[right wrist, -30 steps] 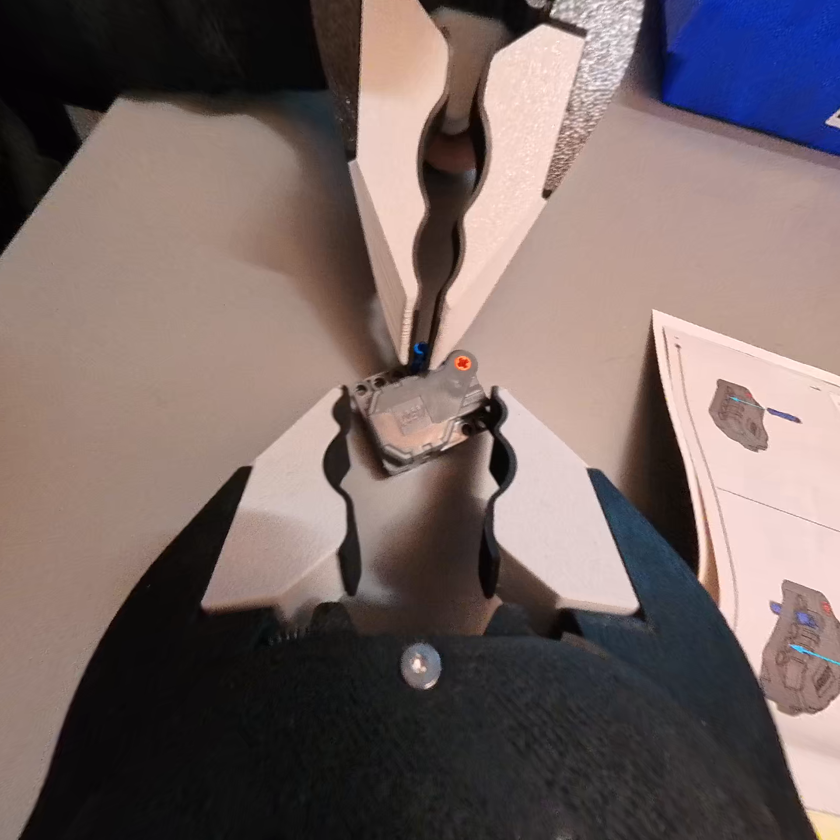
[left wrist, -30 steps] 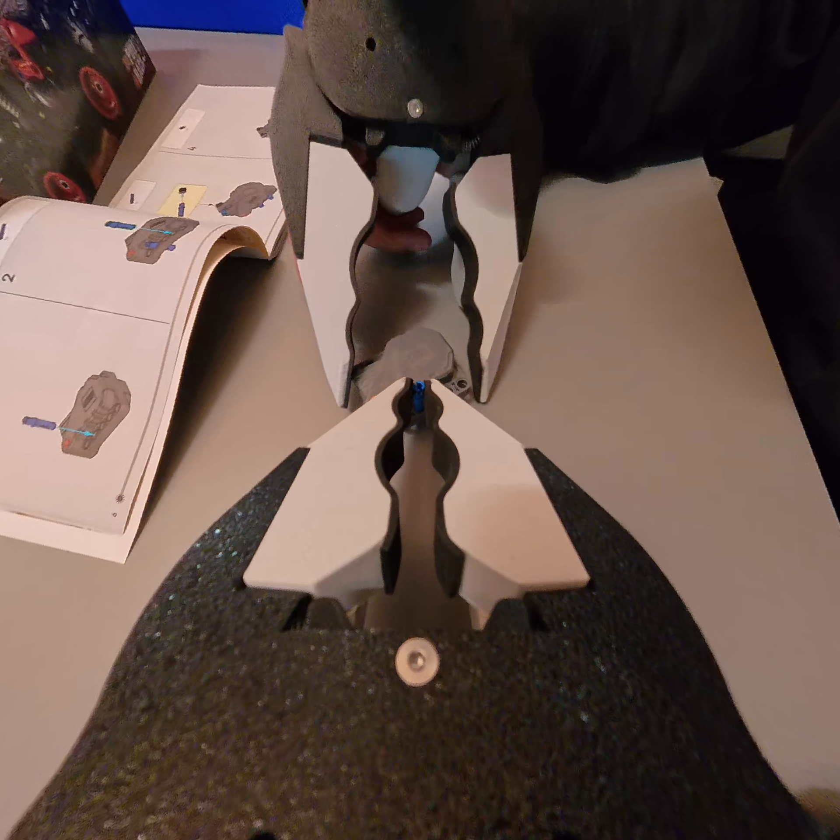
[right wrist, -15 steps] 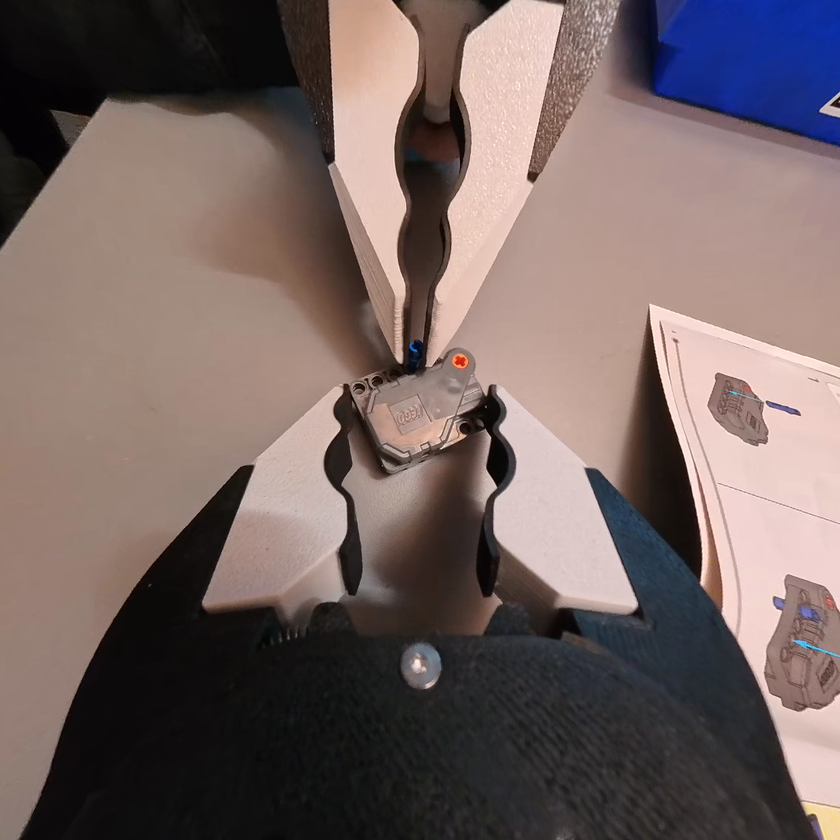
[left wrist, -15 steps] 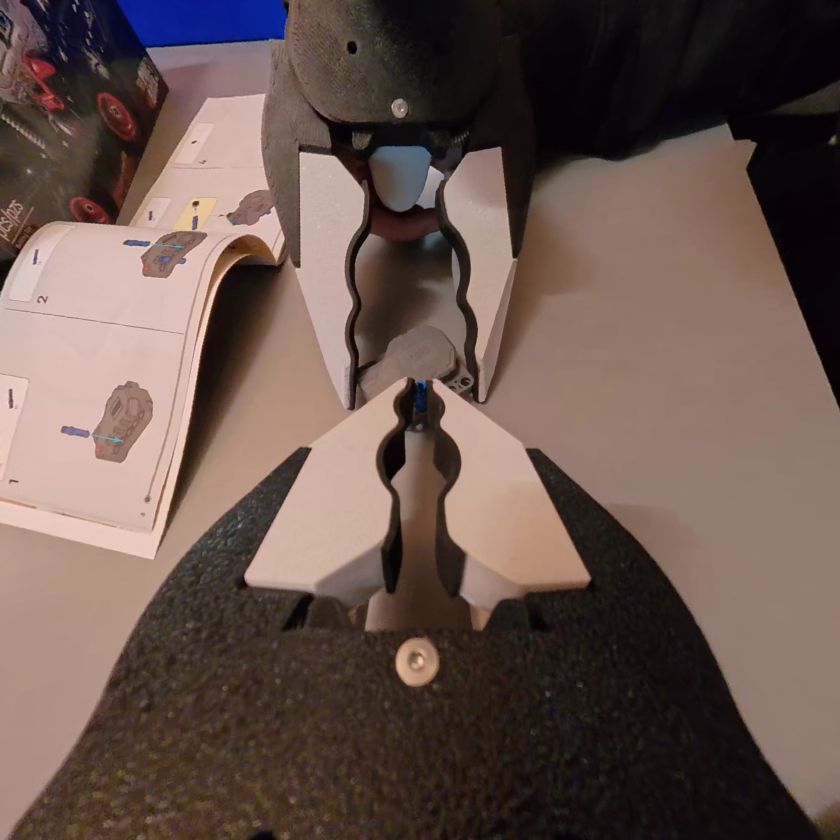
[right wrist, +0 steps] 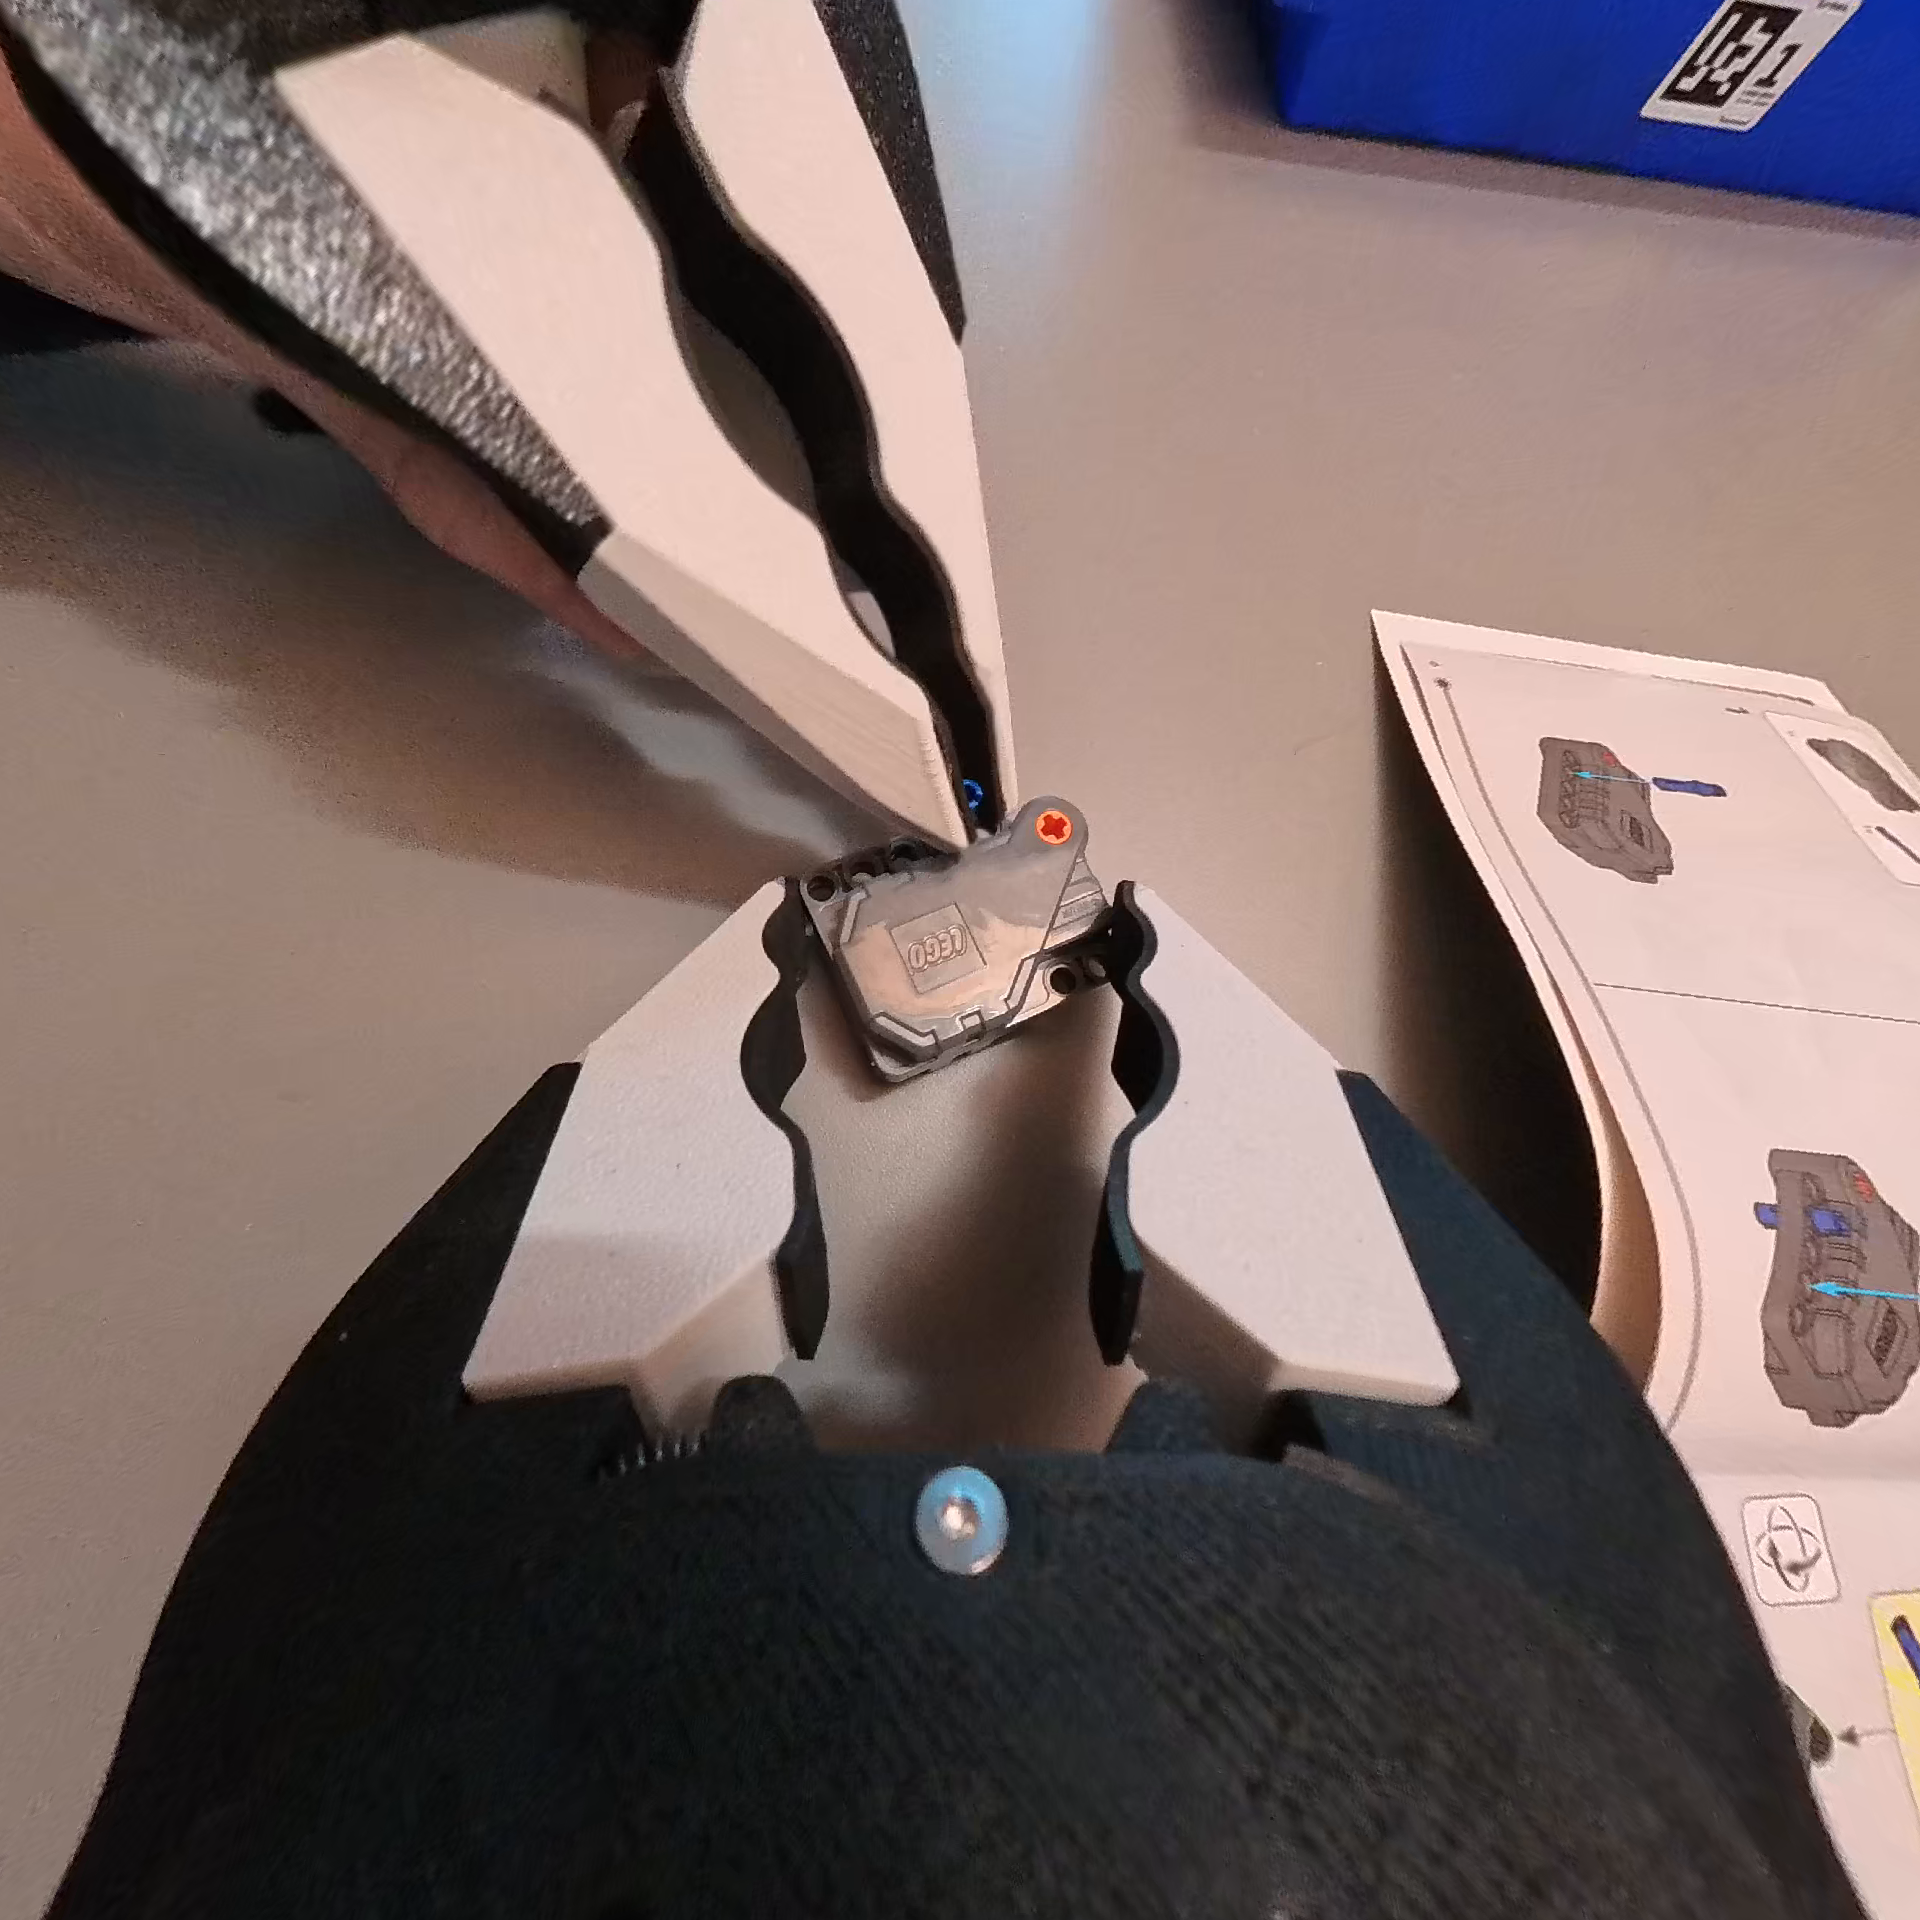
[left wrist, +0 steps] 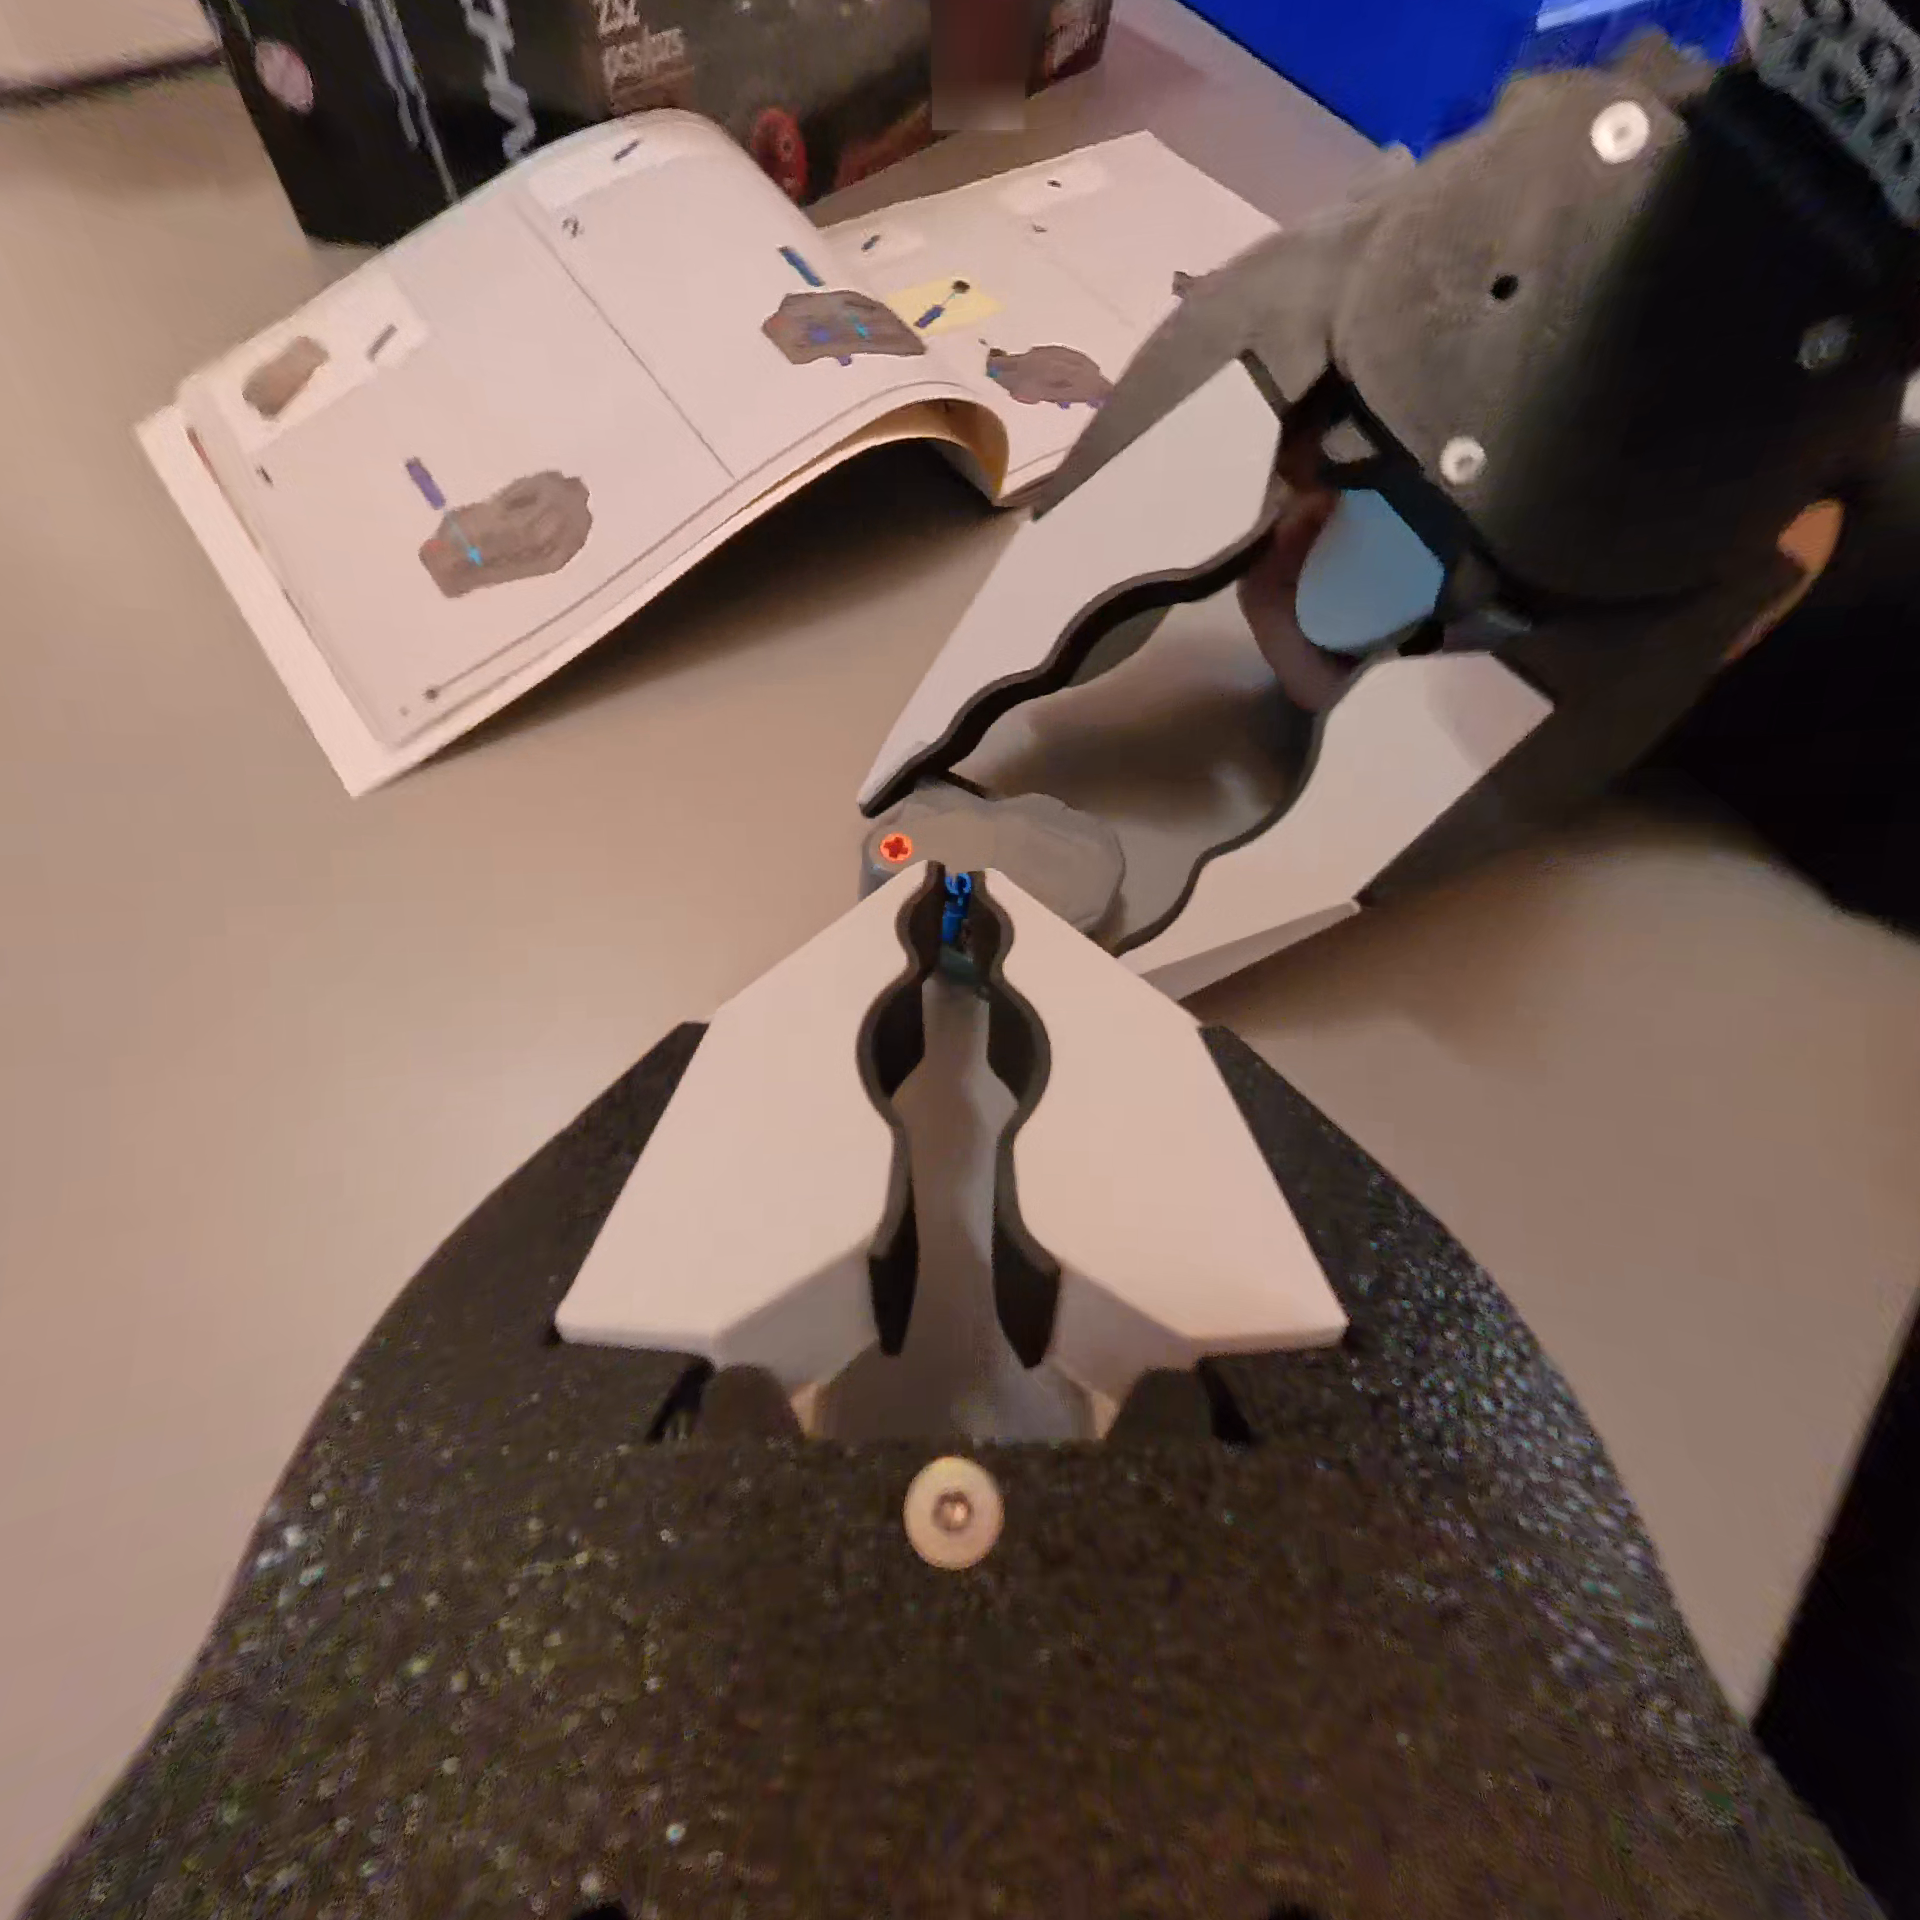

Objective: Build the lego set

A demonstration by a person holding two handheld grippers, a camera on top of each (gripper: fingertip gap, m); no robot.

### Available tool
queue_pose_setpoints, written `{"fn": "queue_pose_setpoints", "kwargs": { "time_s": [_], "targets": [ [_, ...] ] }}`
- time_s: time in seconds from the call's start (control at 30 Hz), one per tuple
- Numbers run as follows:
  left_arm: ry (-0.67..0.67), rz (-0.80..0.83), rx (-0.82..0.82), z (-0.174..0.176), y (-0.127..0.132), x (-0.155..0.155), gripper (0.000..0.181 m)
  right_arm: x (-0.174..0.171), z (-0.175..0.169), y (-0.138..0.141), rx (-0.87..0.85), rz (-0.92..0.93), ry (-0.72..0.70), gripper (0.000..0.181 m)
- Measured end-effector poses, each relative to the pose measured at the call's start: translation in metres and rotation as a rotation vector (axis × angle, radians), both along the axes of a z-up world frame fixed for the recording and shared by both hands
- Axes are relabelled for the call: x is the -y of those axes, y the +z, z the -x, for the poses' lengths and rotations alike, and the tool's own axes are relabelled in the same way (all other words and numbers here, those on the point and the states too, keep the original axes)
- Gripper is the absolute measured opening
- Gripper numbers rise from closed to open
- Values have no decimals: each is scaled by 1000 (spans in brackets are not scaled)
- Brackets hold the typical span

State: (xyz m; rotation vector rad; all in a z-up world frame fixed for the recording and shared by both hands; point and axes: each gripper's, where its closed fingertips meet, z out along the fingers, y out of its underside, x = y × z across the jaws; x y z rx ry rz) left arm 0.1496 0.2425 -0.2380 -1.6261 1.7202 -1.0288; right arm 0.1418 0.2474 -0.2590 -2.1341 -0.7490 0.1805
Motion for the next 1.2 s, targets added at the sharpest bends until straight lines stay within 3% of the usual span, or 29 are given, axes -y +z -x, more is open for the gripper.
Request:
{"fn": "queue_pose_setpoints", "kwargs": {
  "time_s": [0.07,0.17,0.27,0.37,0.6,0.83,1.2],
  "targets": [
    [-91,-114,32,1,0,2,2,0,0,0,-3,2,8,58],
    [-251,-99,63,5,6,10,30,1,1,0,-2,1,18,58],
    [-418,-131,156,8,21,8,21,2,1,0,-3,2,31,58],
    [-618,-171,125,20,15,7,18,4,3,0,-4,2,53,58],
    [-763,-219,70,13,-2,4,15,4,4,0,-7,4,65,58],
    [-732,-179,69,9,-4,7,2,4,4,0,-6,4,65,58],
    [-293,-31,-15,6,-5,4,2,4,4,0,-4,2,60,57]
  ]
}}
